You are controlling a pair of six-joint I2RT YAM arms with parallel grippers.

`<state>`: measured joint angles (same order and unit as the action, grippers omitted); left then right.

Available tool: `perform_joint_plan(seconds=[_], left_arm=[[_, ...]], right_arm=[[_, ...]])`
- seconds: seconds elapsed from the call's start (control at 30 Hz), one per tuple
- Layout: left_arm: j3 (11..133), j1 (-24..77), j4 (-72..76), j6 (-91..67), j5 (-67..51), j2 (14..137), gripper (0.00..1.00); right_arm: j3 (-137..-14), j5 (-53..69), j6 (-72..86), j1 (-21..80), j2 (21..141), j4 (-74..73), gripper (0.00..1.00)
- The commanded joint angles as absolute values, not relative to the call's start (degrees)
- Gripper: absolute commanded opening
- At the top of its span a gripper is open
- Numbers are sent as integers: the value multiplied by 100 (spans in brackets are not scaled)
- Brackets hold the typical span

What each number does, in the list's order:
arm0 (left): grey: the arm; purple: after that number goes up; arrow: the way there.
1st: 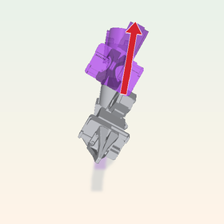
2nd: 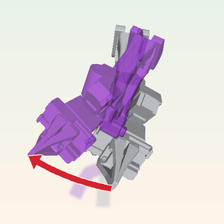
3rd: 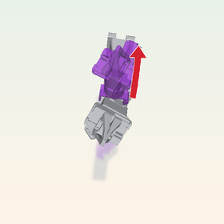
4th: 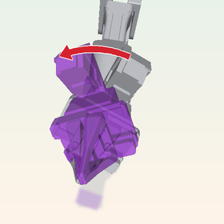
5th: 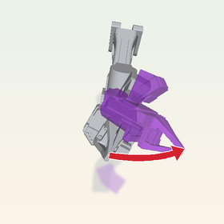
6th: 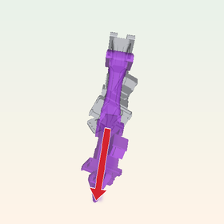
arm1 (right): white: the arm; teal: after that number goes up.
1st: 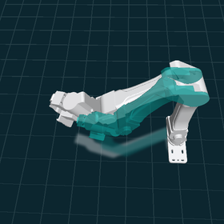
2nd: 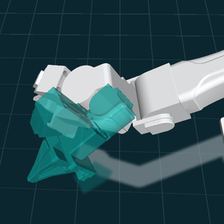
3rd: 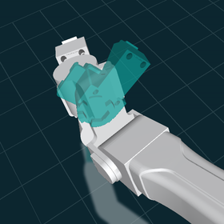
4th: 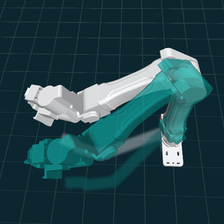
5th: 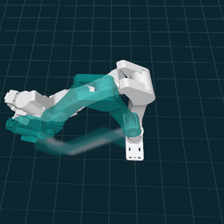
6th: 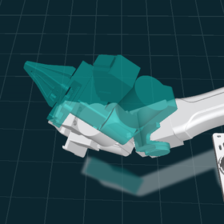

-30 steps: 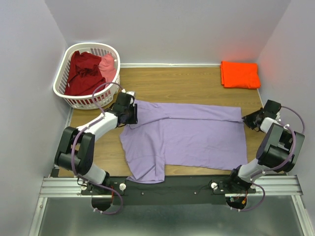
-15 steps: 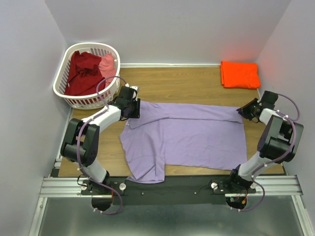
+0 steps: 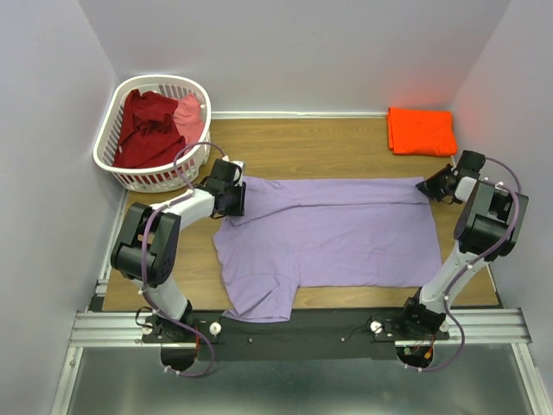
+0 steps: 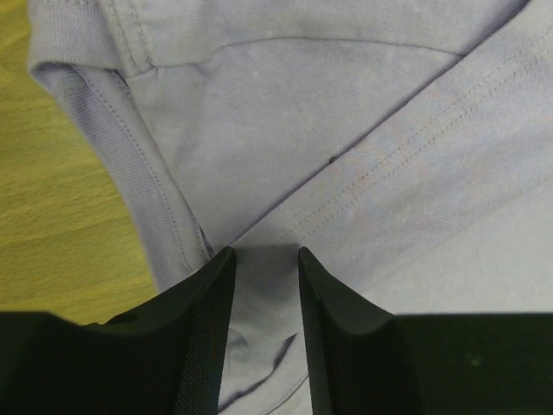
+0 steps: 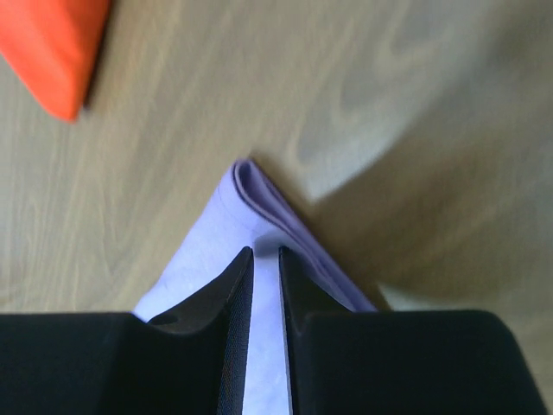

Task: Fold and stack the t-shirts
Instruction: Fold the tshirt

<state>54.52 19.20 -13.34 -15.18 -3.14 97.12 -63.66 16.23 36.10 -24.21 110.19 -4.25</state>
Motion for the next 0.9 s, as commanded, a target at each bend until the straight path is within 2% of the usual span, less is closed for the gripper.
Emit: perform_joint_plan(seconds=[0.0,0.23,0.43,0.6,0.73,0.87], left_arm=[[4975,1916,-1617,-1503,-641,9800,43],[4606,2170,-1512,-1924,-949,8853,44],[4517,2303,-1345,-2390,-959,8140,57],[4798,1935,-1230,-2426,-668,7796,71],[5238,1846,-1423,-2119,-466,7962,73],[5361,1846,-1459,-1925,-737,8138,73]], right_arm=[[-6732,818,3498,-2619,11732,-501,25],[-7137,536,3033,-2672,11708,-501,27],[-7058,1089,2848,-2549,11014,-527,33],[-6707,1606,2681,-1812,10205,-589,43],[-6443,2275,2217,-995,9643,-580,44],[-6495,3039,1873,172,9763,-580,47]])
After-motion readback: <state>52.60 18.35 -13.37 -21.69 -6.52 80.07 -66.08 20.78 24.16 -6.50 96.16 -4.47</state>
